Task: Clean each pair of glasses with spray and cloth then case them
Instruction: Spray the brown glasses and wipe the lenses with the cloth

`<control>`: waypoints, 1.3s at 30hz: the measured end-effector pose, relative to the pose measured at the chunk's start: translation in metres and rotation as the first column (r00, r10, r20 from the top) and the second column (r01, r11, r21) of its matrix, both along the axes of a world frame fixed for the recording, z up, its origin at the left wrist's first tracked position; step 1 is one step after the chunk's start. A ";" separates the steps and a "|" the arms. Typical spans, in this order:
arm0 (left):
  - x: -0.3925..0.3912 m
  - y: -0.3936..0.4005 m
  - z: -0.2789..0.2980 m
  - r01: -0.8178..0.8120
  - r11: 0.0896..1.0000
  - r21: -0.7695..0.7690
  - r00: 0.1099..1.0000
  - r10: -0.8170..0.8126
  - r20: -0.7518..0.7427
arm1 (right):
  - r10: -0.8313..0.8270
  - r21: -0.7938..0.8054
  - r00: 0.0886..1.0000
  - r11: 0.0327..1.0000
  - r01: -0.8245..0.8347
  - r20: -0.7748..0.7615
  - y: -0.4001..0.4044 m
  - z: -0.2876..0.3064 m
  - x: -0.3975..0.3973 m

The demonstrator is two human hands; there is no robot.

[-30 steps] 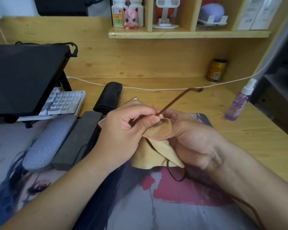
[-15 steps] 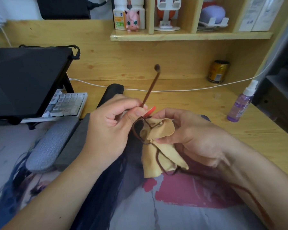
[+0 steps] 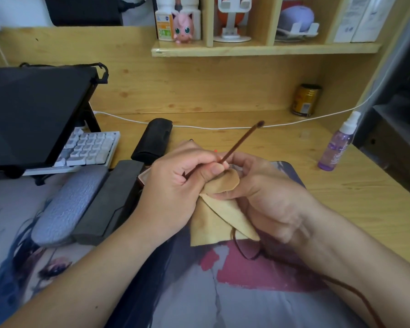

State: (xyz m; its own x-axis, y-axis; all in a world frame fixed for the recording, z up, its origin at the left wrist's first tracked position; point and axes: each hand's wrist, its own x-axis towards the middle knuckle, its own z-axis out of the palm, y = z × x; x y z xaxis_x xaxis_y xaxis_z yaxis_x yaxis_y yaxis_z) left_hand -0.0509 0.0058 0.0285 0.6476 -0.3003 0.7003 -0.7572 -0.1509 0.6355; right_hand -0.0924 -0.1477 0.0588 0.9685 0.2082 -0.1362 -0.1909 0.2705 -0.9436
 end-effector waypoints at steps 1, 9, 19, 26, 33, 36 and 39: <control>0.000 0.000 0.000 -0.010 1.000 -0.011 1.000 0.010 -0.016 | -0.020 0.021 1.000 1.000 0.021 -0.012 0.001 0.000 0.000; 0.000 0.005 -0.001 -0.086 0.995 -0.044 0.995 0.088 0.038 | -0.075 0.110 0.994 0.990 0.084 -0.076 0.005 0.000 -0.001; -0.001 0.016 0.005 -0.129 0.991 -0.034 0.980 0.133 0.149 | 0.240 -0.112 0.970 0.964 -0.241 -0.027 -0.012 0.003 0.000; -0.004 0.002 -0.001 -0.063 0.998 -0.003 0.990 0.063 0.125 | 0.240 -0.182 0.969 0.957 -0.225 0.065 -0.003 0.006 -0.004; -0.004 -0.001 0.001 -0.100 0.994 -0.041 0.991 0.104 0.085 | -0.003 0.017 1.000 1.000 0.003 0.026 -0.002 0.004 0.000; -0.004 0.000 0.004 -0.165 0.983 -0.078 0.978 0.174 0.119 | -0.106 0.034 0.994 0.994 0.105 0.020 -0.002 0.003 0.003; -0.002 0.012 0.008 -0.236 0.955 -0.180 0.961 0.256 0.101 | -0.351 -0.052 0.933 0.933 0.356 0.080 -0.019 0.001 0.017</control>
